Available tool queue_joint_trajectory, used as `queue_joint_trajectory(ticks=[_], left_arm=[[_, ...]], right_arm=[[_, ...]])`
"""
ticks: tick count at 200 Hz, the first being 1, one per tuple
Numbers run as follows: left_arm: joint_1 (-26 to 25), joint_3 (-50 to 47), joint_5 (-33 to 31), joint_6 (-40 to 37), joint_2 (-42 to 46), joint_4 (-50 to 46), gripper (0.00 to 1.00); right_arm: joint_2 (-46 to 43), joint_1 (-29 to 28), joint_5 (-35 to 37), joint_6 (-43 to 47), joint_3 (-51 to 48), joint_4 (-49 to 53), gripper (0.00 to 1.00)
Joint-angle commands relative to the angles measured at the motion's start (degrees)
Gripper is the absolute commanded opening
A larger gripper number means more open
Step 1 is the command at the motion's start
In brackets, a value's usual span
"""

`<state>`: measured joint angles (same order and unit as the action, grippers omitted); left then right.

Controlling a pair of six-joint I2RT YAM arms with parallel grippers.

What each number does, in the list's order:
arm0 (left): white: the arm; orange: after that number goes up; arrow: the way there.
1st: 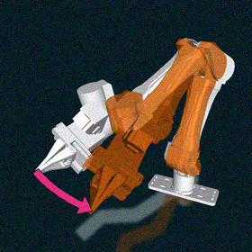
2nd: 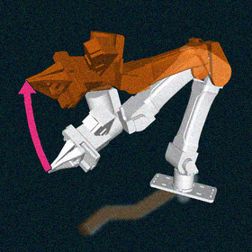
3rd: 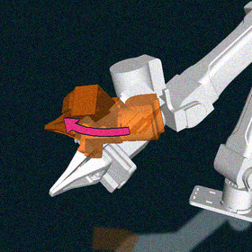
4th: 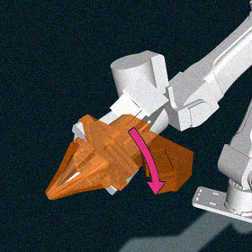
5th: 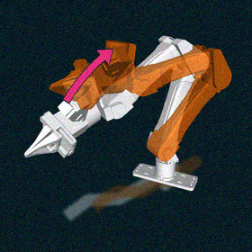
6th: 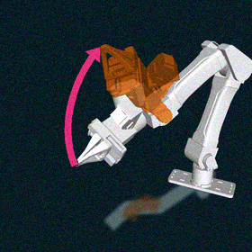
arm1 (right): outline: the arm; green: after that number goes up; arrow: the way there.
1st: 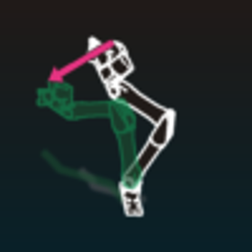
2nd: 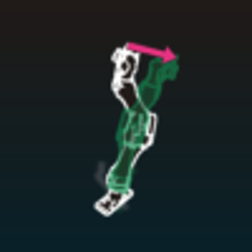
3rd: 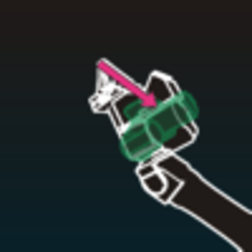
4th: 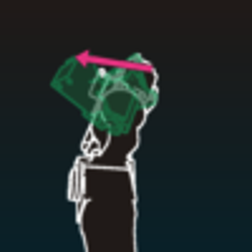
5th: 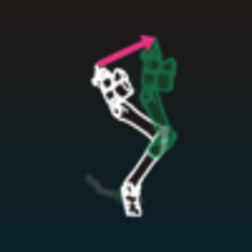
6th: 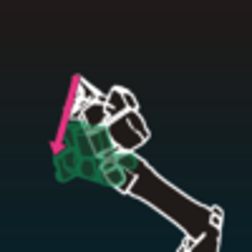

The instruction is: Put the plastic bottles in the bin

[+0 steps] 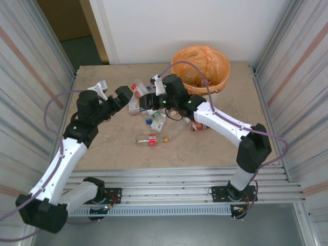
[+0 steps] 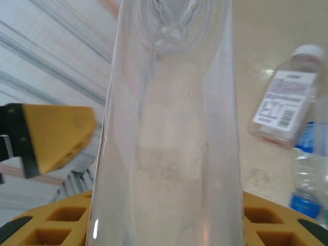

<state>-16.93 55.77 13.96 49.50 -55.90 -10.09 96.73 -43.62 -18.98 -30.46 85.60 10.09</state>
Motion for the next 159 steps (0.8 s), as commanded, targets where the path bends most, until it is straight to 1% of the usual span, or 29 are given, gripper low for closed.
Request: queue_joint_trajectory(ticks=[1,37,60,93,129,159], left_arm=[[0.31,-2.15,-5.44,-8.04,4.81,1.99,0.99],[0.71,-5.98,-10.33,-12.35,10.66,1.64,0.99],[1.34,-7.39,-10.48,-13.77,11.87,0.7,0.99],[1.73,-8.35,-9.72,-14.16,11.19,-0.11,0.99],[1.93,-9.25,-7.91,-13.42,9.03,0.88,0.99],[2.19,-9.74,-6.46,-12.76,7.72,1.13,0.99]], right_arm=[[-5.28,1.63,3.94,4.41,2.66,5.75,0.21],[-9.33,5.81,5.81,8.07,6.7,11.56,0.21],[-10.96,10.51,4.81,8.4,8.7,13.97,0.2],[-11.83,17.61,0.32,7.45,10.37,15.54,0.21],[-8.83,23.99,-2.67,7.82,15.11,19.18,0.21],[-4.36,26.94,-3.92,8.95,19.52,23.26,0.21]])
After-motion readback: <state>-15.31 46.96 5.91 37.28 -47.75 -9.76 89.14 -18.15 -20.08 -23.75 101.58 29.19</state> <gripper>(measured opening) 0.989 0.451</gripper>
